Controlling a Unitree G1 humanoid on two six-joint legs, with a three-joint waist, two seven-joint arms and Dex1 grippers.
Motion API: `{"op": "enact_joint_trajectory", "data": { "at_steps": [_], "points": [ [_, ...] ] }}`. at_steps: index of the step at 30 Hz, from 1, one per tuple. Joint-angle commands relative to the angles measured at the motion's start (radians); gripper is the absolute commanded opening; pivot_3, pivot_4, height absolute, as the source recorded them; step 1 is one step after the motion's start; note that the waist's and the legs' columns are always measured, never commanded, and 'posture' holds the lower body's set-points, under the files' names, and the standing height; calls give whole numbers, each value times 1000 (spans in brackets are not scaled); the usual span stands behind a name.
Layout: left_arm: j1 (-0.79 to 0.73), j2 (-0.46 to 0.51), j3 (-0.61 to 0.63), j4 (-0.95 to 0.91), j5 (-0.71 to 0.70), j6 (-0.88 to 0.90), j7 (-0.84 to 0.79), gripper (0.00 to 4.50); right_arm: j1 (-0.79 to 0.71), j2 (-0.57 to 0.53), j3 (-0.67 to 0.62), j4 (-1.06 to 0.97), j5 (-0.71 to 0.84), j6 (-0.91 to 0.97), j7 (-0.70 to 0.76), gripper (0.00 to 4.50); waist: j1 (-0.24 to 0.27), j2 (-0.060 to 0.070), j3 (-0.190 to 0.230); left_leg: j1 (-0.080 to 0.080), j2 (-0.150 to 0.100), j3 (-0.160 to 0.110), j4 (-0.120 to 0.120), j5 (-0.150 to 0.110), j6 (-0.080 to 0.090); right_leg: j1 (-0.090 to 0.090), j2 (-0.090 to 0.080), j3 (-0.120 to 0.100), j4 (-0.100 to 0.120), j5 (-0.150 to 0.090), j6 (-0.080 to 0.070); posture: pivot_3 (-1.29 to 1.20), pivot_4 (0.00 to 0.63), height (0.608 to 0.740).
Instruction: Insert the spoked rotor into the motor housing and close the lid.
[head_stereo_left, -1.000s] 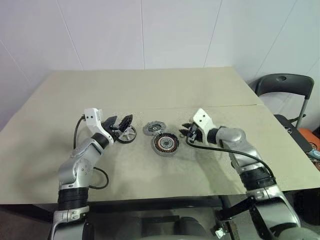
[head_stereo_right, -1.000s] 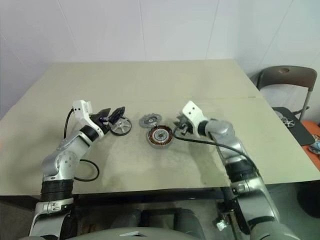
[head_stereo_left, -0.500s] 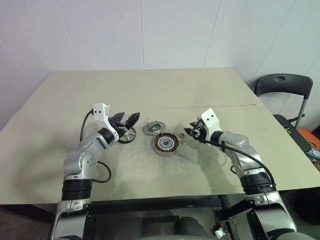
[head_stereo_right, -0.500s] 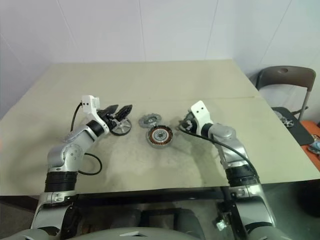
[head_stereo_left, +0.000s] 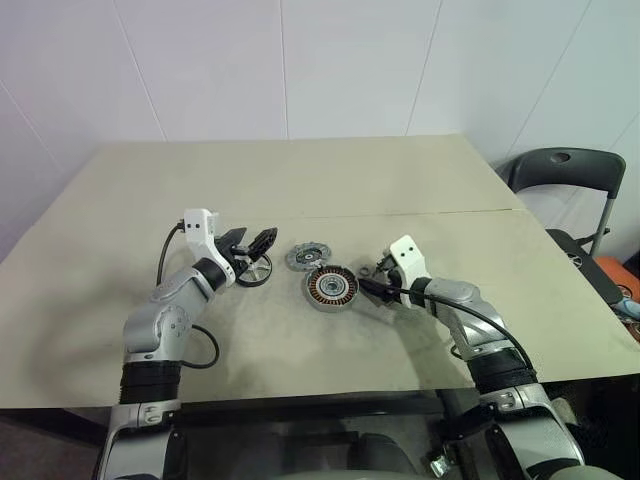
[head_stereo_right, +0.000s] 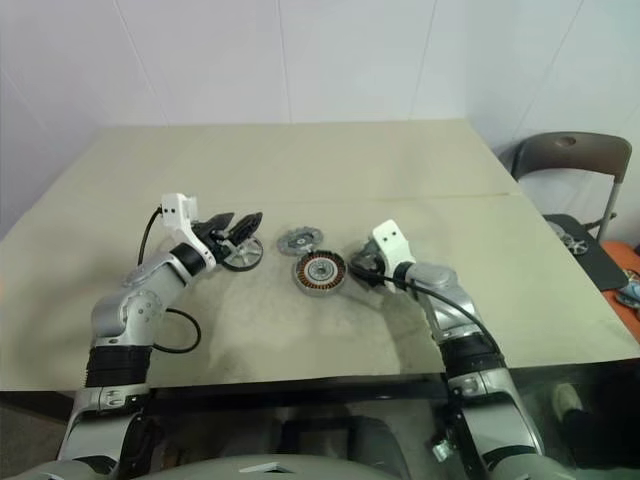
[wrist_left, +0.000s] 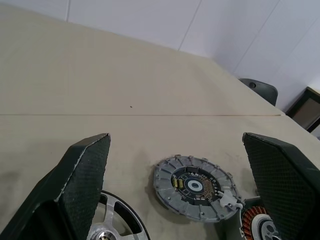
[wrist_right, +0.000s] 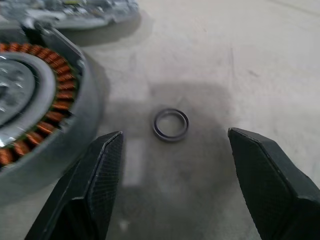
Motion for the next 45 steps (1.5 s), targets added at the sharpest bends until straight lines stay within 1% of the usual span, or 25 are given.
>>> {"op": "enact_joint_trajectory", "data": {
  "at_steps": [1,10,15,21,24,28,36,38,40,45],
  "points": [
    [-5,8,18,-47,-5,-3,4,4500,-43,8,-16,28,-6,-35,-23,3511,0,0,0,0,0,0,0,0,0,0,0,0,0,0,0,0,0,740],
    [2,5,17,-53,-4,-1,7,4500,-47,54,20,47,-20,-56,-41,3511,-4,0,0,0,1,0,0,0,0,0,1,0,0,0,0,0,0,740],
    [6,1,14,-47,1,-8,6,4500,-48,76,32,96,-44,-64,-49,3511,-5,0,0,1,2,0,0,0,0,1,2,0,0,0,0,0,0,740],
    [11,2,16,-55,-1,-6,9,4500,-40,74,33,91,-47,-57,-28,3511,-5,0,0,5,3,1,0,0,0,4,2,0,0,0,0,0,0,740],
    [16,2,17,-59,-1,-7,11,4500,-35,64,37,86,-45,-46,-6,2887,-5,0,0,6,3,1,0,0,0,5,2,0,0,0,0,0,0,740],
    [20,2,17,-61,-1,-7,12,4500,-40,65,34,89,-43,-2,1,1572,-4,0,0,6,3,1,0,0,0,5,2,0,0,0,0,0,0,740],
    [21,8,20,-65,-2,-4,14,4500,-40,57,50,74,-52,3,13,1572,-4,-1,-1,8,3,1,0,0,0,7,2,0,-1,0,0,0,0,740],
    [21,9,22,-67,-2,-3,15,4500,-32,51,55,59,-48,-10,30,1194,-3,-1,-1,8,3,1,-1,0,0,7,2,0,-1,0,0,0,0,740],
    [22,10,22,-67,-2,-2,16,4500,-27,49,57,46,-42,-8,42,697,-3,-1,-1,8,3,1,-1,0,0,7,2,0,-1,0,0,0,0,740],
    [17,10,21,-66,-3,0,19,4500,-32,46,59,26,-55,17,16,647,-3,0,0,7,3,1,-1,0,0,7,2,0,-3,0,-1,0,0,740]
  ]
}}
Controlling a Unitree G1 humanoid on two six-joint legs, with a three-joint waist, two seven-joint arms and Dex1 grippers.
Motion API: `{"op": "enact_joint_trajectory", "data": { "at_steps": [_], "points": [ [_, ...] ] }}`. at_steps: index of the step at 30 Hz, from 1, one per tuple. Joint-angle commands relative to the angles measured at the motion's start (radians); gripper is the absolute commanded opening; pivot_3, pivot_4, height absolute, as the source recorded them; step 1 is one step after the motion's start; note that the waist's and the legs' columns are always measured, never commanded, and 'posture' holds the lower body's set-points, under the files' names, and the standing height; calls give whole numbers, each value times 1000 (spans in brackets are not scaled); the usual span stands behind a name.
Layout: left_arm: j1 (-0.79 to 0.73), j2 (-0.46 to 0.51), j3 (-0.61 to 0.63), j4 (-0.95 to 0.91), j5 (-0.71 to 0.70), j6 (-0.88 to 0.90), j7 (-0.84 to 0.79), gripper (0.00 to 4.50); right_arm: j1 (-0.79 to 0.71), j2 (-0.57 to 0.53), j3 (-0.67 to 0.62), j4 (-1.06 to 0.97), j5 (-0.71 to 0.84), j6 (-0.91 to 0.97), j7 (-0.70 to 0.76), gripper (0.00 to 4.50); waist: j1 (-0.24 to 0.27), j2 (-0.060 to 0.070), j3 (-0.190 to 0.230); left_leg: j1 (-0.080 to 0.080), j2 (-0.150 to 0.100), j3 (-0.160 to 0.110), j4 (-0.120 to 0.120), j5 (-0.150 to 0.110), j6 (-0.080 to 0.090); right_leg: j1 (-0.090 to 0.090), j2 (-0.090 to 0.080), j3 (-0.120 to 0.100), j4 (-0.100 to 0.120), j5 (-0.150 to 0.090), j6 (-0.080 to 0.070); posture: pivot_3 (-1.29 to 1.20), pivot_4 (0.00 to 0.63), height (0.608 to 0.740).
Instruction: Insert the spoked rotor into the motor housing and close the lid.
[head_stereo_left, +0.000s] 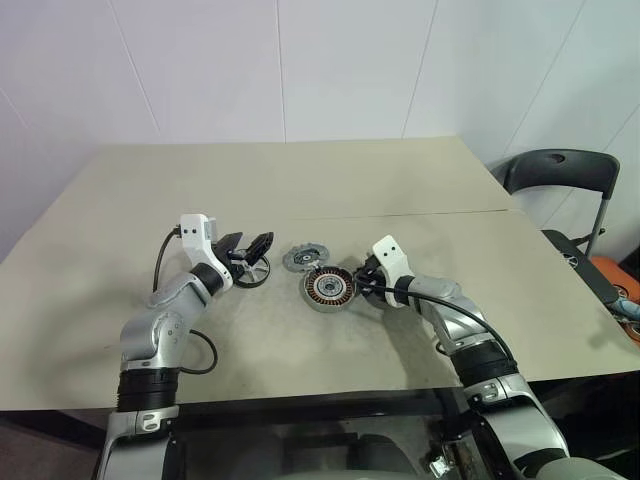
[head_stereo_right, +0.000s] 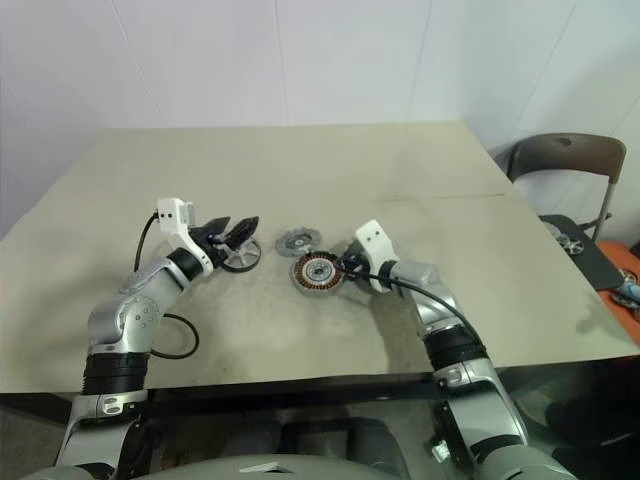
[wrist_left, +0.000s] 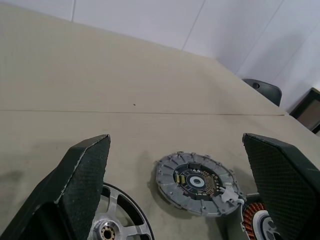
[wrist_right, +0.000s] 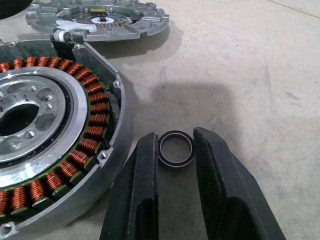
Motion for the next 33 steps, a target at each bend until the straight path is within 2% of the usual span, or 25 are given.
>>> {"op": "enact_joint_trajectory", "data": {
  "at_steps": [1,8,12,16,22,27,33],
  "points": [
    [-13,10,13,-44,-2,-2,0,4500,2,-2,3,-13,-5,29,-13,647,0,0,0,0,0,0,0,0,0,0,0,0,0,0,0,0,0,740],
    [-15,11,10,-36,0,-5,-4,4500,1,-17,-64,-43,25,38,-49,647,3,0,0,-1,0,0,0,0,0,0,0,0,0,0,0,0,0,740],
    [-20,6,6,-29,3,-10,-6,4500,-24,-54,-129,25,23,-24,-109,647,6,0,0,-4,0,0,0,0,0,-3,-1,0,-1,0,0,0,0,740],
    [-27,2,0,-22,5,-11,-8,4500,-57,-91,-173,51,42,-72,-105,647,5,0,0,-8,0,1,0,0,0,-7,-1,0,-1,0,0,0,0,740],
    [-42,0,-8,-6,6,-11,-18,4500,-73,-90,-185,-86,167,36,34,647,-1,1,1,-9,1,1,-1,0,0,-9,1,0,0,0,0,0,0,740],
    [-48,4,-6,-20,-17,10,-40,4500,-14,-125,-102,-363,326,246,223,647,5,1,1,-9,1,1,1,0,1,-9,0,0,1,0,0,0,0,740],
    [-41,4,-4,-32,-16,17,-43,4500,17,-167,21,-439,313,255,289,647,7,1,0,-9,1,1,1,0,0,-8,0,0,0,0,0,0,0,740]
  ]
}}
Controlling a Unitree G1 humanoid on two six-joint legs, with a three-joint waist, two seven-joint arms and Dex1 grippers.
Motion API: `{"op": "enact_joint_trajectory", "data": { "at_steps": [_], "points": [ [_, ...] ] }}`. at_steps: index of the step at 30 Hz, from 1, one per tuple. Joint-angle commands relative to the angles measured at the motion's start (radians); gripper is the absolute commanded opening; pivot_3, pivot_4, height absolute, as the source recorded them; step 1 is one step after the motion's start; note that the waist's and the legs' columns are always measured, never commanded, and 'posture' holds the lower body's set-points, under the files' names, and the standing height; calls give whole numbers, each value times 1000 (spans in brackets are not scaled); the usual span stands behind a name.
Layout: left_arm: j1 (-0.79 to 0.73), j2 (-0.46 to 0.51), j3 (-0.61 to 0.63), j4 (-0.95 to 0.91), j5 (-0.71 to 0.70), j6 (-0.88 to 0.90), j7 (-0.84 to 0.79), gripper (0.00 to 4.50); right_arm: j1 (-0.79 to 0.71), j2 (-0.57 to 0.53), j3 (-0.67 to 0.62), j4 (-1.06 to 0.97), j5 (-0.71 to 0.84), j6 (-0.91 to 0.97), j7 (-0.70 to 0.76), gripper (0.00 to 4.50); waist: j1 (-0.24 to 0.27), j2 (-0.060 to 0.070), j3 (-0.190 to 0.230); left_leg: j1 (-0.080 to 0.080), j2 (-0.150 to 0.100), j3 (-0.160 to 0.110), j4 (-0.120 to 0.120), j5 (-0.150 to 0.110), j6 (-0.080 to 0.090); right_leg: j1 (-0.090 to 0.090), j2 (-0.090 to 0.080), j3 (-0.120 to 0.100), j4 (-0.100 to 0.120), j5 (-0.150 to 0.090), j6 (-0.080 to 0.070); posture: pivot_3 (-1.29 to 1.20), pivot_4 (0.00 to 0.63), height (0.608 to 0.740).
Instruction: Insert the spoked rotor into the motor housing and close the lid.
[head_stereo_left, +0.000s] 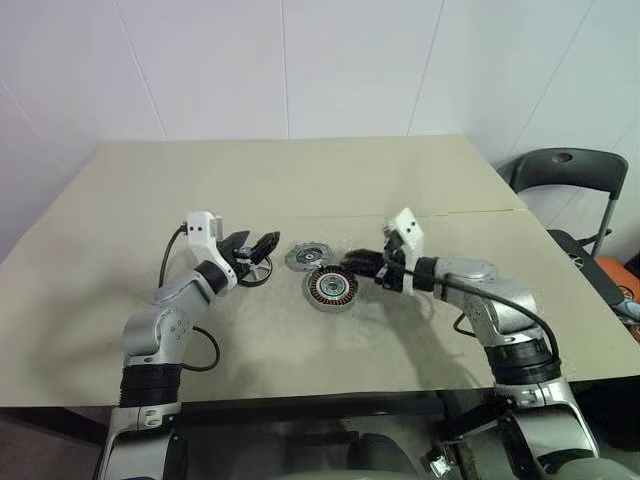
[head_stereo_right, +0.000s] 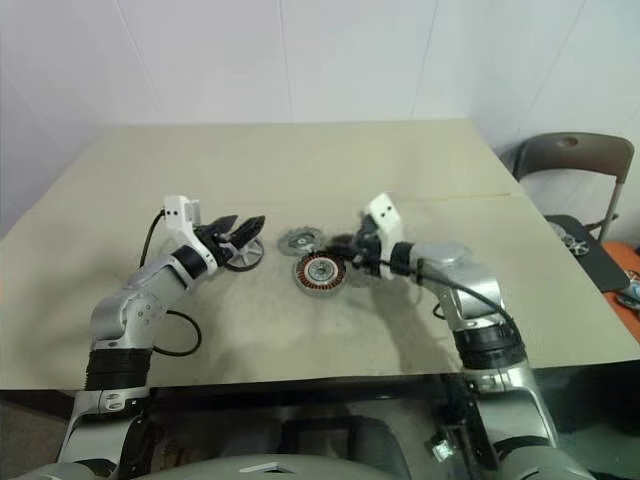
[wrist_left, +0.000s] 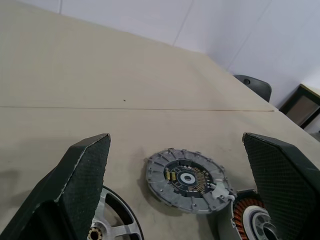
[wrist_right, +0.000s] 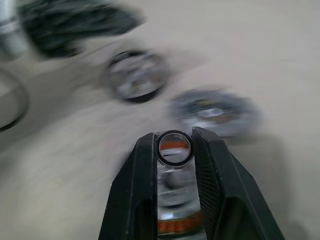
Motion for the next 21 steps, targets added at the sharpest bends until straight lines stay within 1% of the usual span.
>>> {"op": "enact_joint_trajectory", "data": {
  "at_steps": [1,12,21],
  "points": [
    [-19,7,9,-44,-6,-3,-3,4500,-8,-19,43,-23,-14,-25,24,647,-1,0,0,0,0,0,0,0,0,0,0,0,0,0,0,0,0,740],
    [3,16,7,-88,-19,17,-20,4500,-49,-5,110,116,-101,-143,27,647,-2,0,0,0,0,0,-1,0,0,-2,-1,0,-1,0,0,0,0,740],
    [4,10,5,-81,-7,13,-25,4500,-79,33,109,191,-136,-187,7,647,-2,0,0,0,0,0,-1,0,0,-1,-1,0,-1,0,0,0,0,740]
  ]
}}
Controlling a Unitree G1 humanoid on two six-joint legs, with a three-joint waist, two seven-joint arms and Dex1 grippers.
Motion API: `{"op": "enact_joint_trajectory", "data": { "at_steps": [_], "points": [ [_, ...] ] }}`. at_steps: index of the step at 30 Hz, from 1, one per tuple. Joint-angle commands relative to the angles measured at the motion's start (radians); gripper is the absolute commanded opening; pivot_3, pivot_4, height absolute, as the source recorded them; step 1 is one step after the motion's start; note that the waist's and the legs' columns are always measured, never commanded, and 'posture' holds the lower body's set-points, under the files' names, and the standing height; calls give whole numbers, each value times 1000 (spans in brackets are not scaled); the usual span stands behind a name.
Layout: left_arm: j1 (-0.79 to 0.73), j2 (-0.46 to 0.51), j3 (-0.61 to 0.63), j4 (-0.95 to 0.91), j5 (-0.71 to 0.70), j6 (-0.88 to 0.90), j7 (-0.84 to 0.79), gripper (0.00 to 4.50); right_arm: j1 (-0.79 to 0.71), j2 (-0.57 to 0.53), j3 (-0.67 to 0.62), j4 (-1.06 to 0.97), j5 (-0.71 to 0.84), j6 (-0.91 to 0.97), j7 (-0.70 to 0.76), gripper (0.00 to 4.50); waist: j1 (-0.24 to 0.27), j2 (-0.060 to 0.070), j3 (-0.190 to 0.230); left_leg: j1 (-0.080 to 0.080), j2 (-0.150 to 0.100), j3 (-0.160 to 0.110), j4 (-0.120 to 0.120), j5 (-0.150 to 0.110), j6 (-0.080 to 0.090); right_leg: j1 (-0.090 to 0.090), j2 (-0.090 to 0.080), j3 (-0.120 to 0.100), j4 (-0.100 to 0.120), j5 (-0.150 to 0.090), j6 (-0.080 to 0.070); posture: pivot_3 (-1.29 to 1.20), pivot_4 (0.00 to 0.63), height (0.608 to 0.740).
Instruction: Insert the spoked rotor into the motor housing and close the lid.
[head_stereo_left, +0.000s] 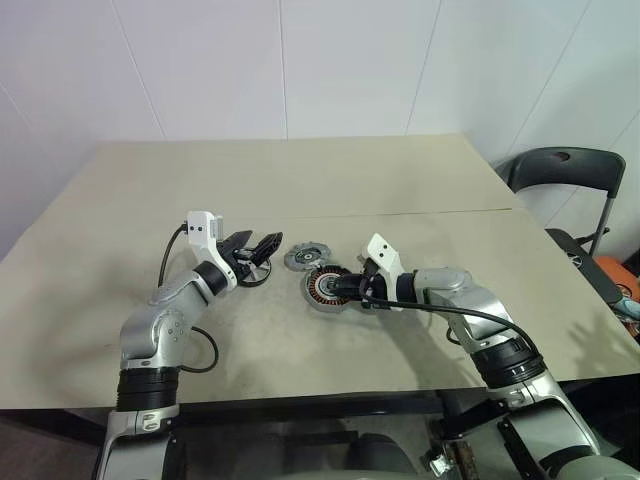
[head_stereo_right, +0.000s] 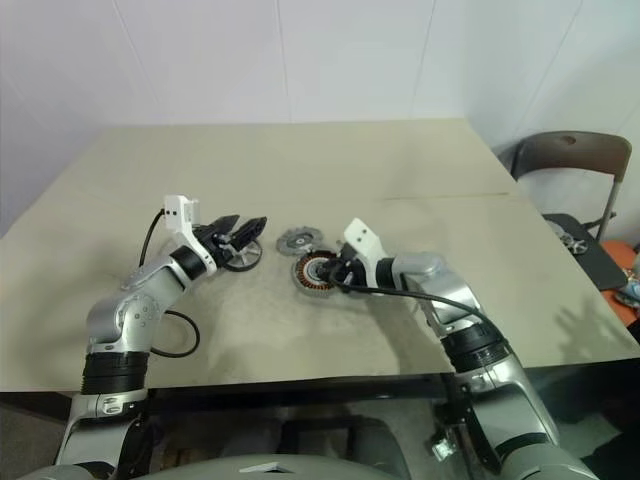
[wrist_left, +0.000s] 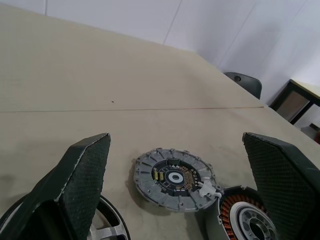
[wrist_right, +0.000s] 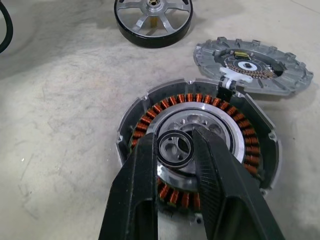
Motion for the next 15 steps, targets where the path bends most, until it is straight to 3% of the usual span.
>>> {"op": "enact_joint_trajectory", "data": {
  "at_steps": [1,15],
  "points": [
    [-12,5,3,-32,-3,-10,-5,4500,-44,14,-13,13,-6,-26,-3,647,0,0,0,0,0,0,0,0,0,0,0,0,0,0,0,0,0,740],
    [-9,-3,-3,-29,1,-13,-2,4500,-59,55,-3,91,-57,-67,-5,647,0,0,0,0,0,0,0,0,0,0,0,0,0,0,0,0,0,740]
  ]
}}
